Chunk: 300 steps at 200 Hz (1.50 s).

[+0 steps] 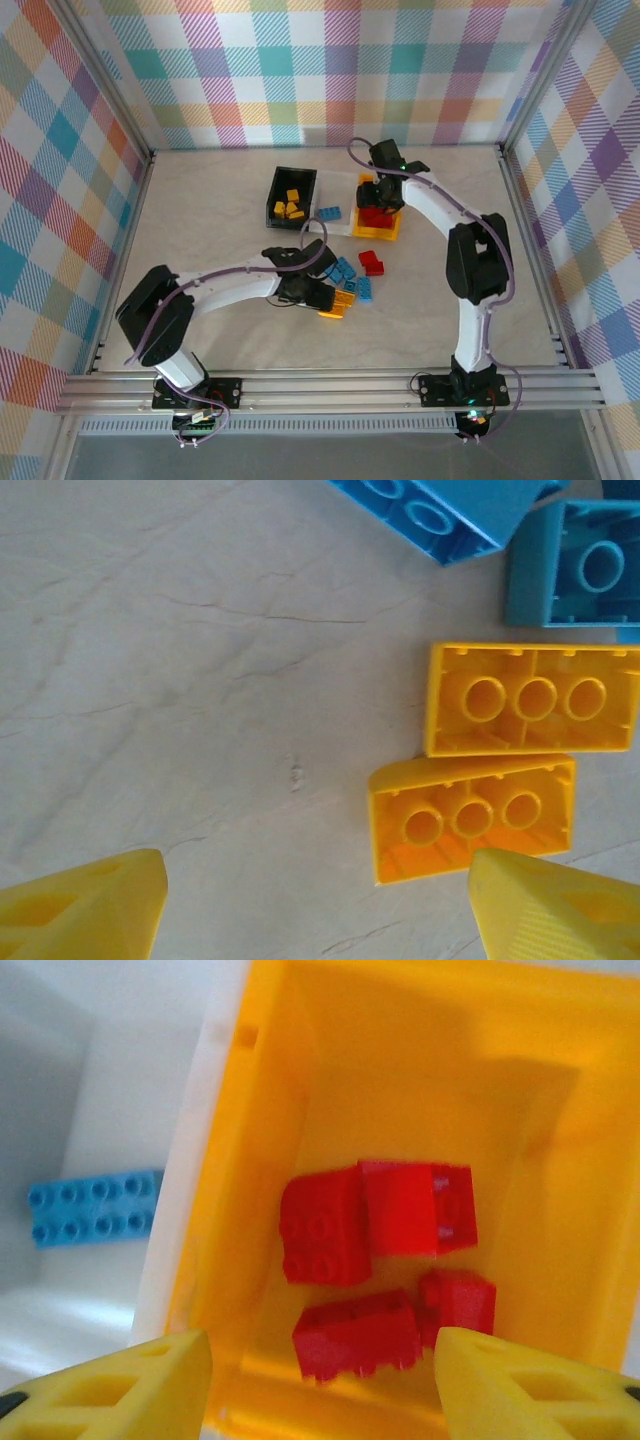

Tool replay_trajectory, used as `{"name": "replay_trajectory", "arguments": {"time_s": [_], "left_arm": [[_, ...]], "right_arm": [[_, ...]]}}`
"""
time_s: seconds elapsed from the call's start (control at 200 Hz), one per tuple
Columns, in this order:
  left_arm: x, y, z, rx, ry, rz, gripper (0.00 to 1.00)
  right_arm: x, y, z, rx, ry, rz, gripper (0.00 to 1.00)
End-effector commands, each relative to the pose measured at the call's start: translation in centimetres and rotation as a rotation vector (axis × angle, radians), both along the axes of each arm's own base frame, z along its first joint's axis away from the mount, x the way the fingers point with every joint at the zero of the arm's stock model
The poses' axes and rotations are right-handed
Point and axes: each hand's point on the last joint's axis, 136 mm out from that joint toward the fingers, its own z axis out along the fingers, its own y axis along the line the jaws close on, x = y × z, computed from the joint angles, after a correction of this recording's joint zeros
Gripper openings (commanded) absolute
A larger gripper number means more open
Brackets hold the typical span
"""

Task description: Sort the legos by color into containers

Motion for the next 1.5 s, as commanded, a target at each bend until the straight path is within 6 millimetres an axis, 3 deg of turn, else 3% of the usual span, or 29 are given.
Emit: {"name": "replay_trajectory", "arguments": {"time_s": [0.0,0.18,0.335,0.61,0.845,0.985,1.22,1.495], "left_arm": [[0.3,-2.7,0.0,-0.016,-0.016,-0.040,0.79],[0.4,-4.5,-1.4,-0.016,0.013,-0.064,0.79],[0.2,-4.5,-2.5,0.037,0.034,-0.072,0.81],[-0.6,-5.0,-3.9,0.058,0.063,-0.074,0.80],[-0.9,-4.8,-4.0,0.069,0.073,-0.068,0.47],[-1.1,-4.3,-3.9,0.084,0.077,-0.062,0.39],[-1.0,-2.3,-0.7,0.094,0.025,-0.048,0.31],[2.1,1.8,4.7,0.054,-0.057,0.029,0.31]], "right_arm": [[-3.5,-0.2,4.2,0.096,-0.043,0.000,0.63],[-9.1,-1.3,4.7,0.160,-0.033,-0.004,0.68],[-12.9,-2.1,4.2,0.190,0.001,-0.008,0.73],[-16.9,-2.9,2.5,0.188,0.045,-0.015,0.76],[-18.0,-2.9,1.7,0.194,0.061,-0.020,0.76],[-18.3,-2.6,1.8,0.198,0.061,-0.014,0.76],[-20.0,-1.3,1.7,0.181,0.106,0.032,0.77],[-23.3,0.2,-2.6,0.098,0.228,0.104,0.76]]}}
